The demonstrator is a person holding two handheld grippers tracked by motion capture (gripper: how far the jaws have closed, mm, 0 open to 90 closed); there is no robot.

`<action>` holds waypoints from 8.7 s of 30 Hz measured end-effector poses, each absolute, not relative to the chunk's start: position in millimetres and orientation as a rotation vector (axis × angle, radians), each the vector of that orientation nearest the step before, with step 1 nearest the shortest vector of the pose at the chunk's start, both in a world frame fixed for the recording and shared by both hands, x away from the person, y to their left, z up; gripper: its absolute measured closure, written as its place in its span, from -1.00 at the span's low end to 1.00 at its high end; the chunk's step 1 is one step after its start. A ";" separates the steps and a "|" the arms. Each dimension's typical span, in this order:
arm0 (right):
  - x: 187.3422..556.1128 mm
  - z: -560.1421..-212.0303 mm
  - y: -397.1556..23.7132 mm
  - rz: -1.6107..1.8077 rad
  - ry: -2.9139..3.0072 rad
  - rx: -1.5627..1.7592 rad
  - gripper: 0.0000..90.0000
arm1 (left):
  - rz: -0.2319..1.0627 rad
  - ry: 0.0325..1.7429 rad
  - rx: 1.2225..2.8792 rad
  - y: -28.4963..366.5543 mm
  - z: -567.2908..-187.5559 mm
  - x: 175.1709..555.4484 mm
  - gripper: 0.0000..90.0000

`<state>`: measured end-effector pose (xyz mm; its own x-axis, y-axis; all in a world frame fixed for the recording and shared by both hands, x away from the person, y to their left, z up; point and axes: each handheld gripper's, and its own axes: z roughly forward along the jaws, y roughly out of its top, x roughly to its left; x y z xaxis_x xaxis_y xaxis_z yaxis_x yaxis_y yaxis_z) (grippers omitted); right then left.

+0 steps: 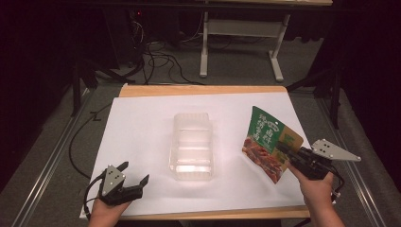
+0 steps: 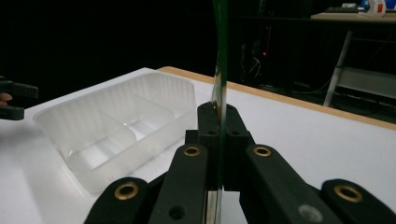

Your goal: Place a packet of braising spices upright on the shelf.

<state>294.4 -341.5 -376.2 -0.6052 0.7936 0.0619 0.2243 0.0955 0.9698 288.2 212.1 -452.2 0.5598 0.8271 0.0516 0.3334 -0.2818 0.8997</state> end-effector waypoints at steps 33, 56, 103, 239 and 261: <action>327.4 -344.6 -274.3 1.713 1.984 0.758 1.00 | 0.643 0.945 1.866 206.3 -454.3 290.7 -0.67; 362.2 -331.2 -229.9 1.713 2.032 0.700 1.00 | 0.638 0.940 1.865 203.4 -454.5 290.7 -0.67; 426.6 -351.5 -149.5 1.740 2.100 0.590 1.00 | 0.621 0.912 1.873 202.1 -454.0 291.5 -0.67; 315.5 -409.7 -323.1 1.331 1.930 1.155 -0.65 | 0.603 0.876 1.924 193.4 -456.9 292.2 -0.67; 294.6 -442.3 -346.4 1.266 1.961 1.225 -0.65 | 0.591 0.839 1.950 184.0 -457.5 294.3 -0.67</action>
